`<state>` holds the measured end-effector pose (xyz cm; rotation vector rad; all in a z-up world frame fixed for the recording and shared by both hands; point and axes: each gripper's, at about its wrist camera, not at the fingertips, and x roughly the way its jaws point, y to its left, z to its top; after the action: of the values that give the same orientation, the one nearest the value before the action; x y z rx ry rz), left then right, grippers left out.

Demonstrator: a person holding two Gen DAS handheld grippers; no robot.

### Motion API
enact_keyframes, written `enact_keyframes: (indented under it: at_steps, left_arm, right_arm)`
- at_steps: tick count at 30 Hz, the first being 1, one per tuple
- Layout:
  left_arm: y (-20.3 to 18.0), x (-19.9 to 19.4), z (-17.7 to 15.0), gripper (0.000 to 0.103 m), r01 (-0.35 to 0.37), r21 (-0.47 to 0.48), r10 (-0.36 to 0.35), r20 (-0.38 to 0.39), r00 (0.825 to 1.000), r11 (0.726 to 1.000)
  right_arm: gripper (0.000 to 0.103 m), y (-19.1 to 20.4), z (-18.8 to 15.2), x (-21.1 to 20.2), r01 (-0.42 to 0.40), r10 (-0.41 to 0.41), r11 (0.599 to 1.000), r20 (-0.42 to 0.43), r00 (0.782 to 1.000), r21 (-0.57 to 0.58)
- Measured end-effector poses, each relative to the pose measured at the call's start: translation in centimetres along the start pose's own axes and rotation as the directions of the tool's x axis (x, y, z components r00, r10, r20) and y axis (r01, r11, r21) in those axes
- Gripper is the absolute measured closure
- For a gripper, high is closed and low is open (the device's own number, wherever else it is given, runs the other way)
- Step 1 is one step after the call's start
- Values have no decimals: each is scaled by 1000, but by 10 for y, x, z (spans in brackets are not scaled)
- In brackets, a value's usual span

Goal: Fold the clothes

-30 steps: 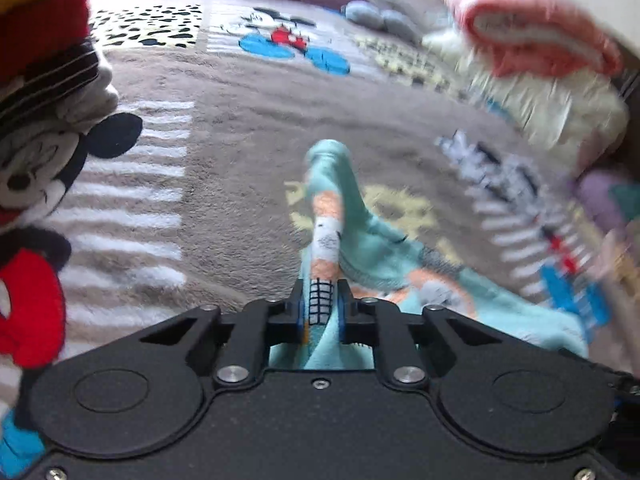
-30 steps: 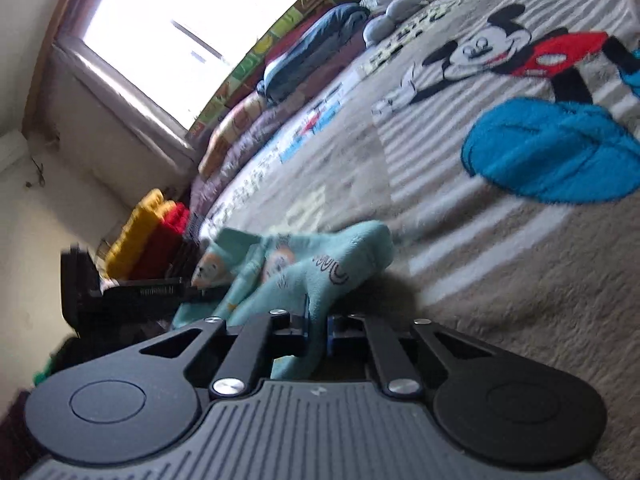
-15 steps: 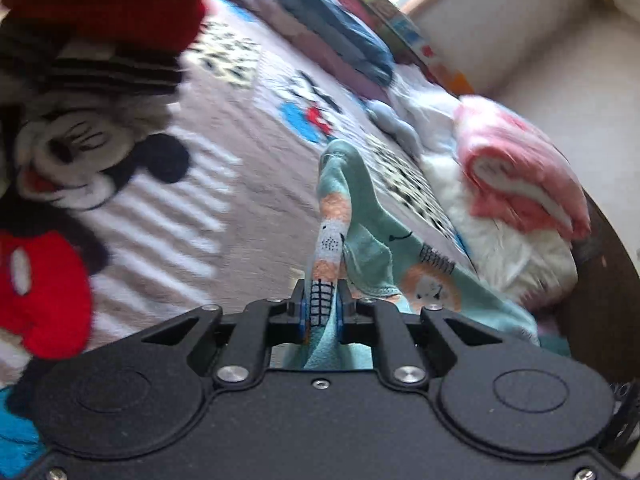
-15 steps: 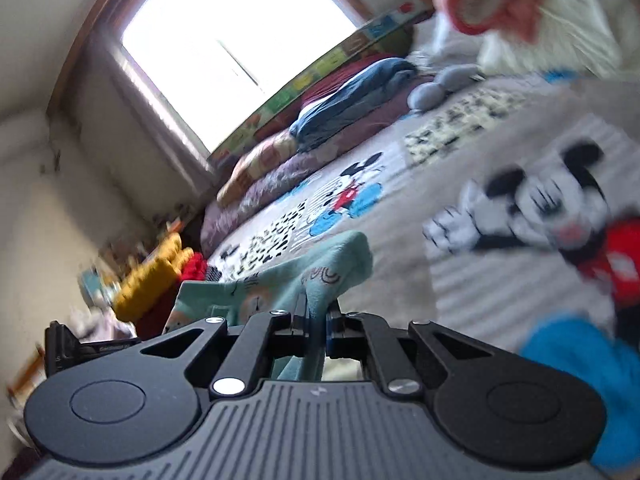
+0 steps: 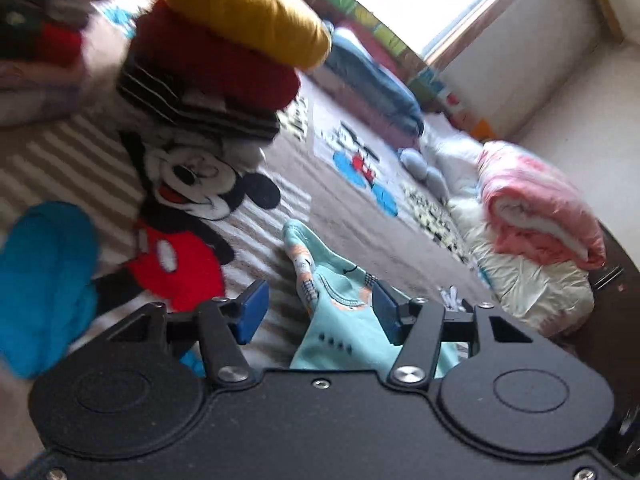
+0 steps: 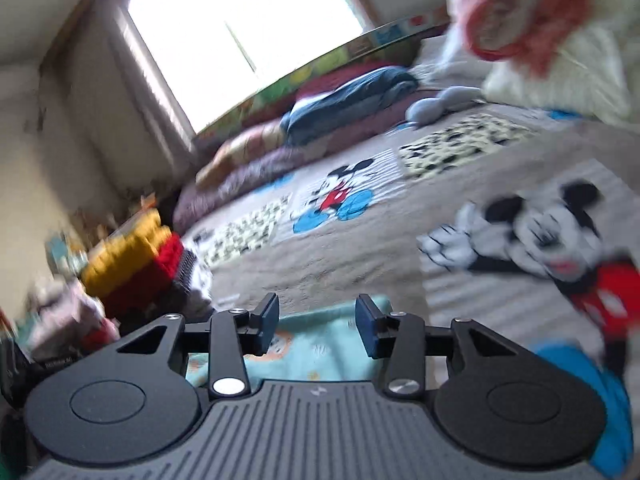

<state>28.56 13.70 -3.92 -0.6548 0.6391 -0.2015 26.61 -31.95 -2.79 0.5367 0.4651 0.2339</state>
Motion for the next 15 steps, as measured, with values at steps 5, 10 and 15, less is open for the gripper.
enact_keyframes:
  at_steps: [5, 10, 15]
  left_arm:
    - [10, -56, -42, 35, -24, -45, 26, 52, 998, 999]
    - [24, -102, -92, 34, -54, -145, 63, 56, 996, 988]
    - [31, -118, -125, 34, -64, -206, 69, 18, 997, 977]
  right_arm:
    - [49, -25, -61, -81, -1, -5, 985, 33, 999, 173]
    - [47, -35, -132, -115, -49, 64, 942, -33, 997, 332]
    - [45, -33, -168, -107, -92, 146, 855, -67, 987, 510]
